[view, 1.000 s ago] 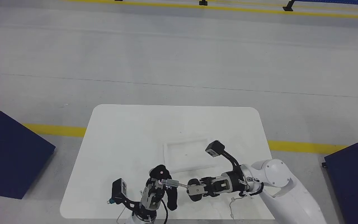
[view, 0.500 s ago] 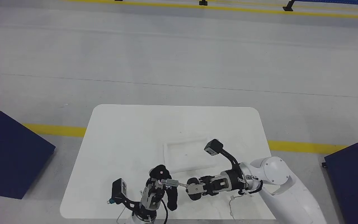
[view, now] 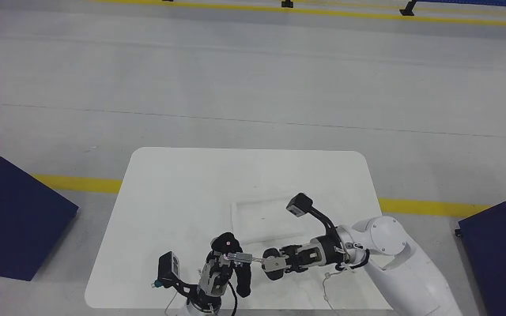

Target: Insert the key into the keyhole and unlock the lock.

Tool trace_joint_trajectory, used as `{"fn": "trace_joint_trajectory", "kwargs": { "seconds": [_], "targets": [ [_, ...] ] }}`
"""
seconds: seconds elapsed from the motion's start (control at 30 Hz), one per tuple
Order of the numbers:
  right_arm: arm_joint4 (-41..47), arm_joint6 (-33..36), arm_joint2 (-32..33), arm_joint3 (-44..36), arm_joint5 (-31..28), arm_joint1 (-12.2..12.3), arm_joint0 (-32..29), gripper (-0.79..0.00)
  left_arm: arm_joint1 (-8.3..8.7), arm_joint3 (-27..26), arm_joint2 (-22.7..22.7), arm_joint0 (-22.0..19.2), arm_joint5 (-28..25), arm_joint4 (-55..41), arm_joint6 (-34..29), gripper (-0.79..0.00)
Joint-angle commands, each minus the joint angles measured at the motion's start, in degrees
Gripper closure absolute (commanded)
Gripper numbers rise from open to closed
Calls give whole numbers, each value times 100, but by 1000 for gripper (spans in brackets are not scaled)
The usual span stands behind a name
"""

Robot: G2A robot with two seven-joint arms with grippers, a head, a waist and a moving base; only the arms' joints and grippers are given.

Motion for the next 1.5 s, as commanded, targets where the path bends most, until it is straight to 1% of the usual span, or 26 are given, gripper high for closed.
{"fn": "trace_joint_trajectory", "kwargs": {
  "seconds": [0.0,0.33,0.8,1.13,1.17,1.2,1.23,1.27,1.33,1.47],
  "targets": [
    [25,4,-17,21,13,-6,33,0,0,0,0,0,0,0,0,0],
    [26,-5,-169,45,56,-39,150,0,0,0,0,0,0,0,0,0],
    [-30,-290,-192,-92,110,-44,-14,0,0,0,0,0,0,0,0,0],
    [-7,-398,-242,-58,120,-69,49,0,0,0,0,0,0,0,0,0],
    [6,-416,-243,-57,115,-72,46,-71,0,0,0,0,0,0,0,0],
    [8,-423,-246,-57,112,-73,44,-280,0,0,0,0,0,0,0,0],
    [8,-434,-244,-57,109,-74,41,-422,0,0,0,0,0,0,0,0],
    [7,-446,-240,-59,107,-74,36,-508,0,0,0,0,0,0,0,0],
    [6,-448,-223,-69,98,-72,21,-563,0,0,0,0,0,0,0,0],
    [31,-436,-145,-94,62,-59,-37,-493,0,0,0,0,0,0,0,0]
  ]
}}
